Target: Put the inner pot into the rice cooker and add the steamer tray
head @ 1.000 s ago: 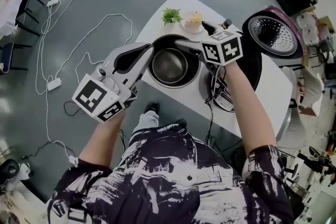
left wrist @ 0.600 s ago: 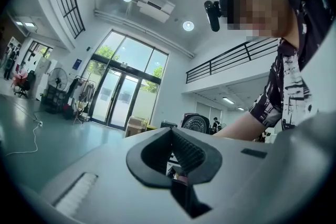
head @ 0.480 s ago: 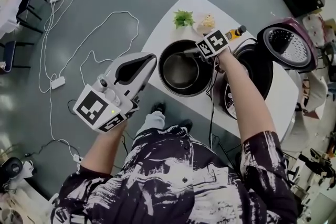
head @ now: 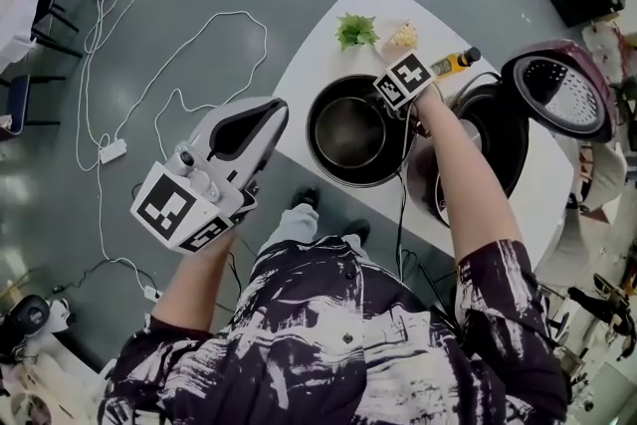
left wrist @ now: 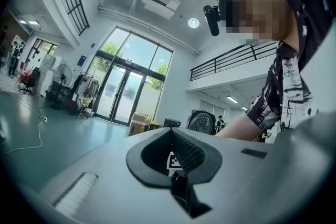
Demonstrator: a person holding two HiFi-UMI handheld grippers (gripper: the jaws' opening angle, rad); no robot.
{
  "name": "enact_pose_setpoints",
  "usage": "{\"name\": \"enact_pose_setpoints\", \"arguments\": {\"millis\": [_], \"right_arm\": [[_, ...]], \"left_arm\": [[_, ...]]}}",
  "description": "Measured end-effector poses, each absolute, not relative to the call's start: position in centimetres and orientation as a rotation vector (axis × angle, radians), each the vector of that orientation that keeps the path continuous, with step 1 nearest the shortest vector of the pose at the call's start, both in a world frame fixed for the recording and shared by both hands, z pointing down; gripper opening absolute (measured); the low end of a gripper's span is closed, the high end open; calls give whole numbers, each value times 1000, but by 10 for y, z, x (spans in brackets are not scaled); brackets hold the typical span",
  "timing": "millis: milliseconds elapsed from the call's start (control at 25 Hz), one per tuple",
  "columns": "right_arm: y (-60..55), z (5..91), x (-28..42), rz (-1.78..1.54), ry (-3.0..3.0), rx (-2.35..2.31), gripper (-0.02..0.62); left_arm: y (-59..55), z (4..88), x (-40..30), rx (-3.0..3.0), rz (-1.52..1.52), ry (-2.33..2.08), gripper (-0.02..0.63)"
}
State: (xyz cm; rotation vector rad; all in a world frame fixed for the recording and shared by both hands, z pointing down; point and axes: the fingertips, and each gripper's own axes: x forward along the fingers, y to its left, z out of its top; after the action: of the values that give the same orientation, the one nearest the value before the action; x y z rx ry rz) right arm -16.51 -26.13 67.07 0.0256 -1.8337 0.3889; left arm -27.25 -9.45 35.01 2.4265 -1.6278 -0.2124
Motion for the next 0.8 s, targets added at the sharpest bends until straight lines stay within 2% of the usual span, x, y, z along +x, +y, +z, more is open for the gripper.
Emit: {"name": "enact_pose_setpoints", "arguments": {"millis": [160,200,440,800], "right_arm": [[-268,678,-159,363,-1808,20,58],[-270,680,-158,335,-1806,17,36],[-265,682,-153,230,-1779,-56,11],[-256,677,-142,369,-1791,44,6]], "left_arm": [[-101,351,-273,2421,-213,-1631,5],[-102,352,-272,2420,-212,-1630,5],[-104,353,-272,2417,-205,-1630,5],[-107,343,-261,2451,-209,-1600,5]]}}
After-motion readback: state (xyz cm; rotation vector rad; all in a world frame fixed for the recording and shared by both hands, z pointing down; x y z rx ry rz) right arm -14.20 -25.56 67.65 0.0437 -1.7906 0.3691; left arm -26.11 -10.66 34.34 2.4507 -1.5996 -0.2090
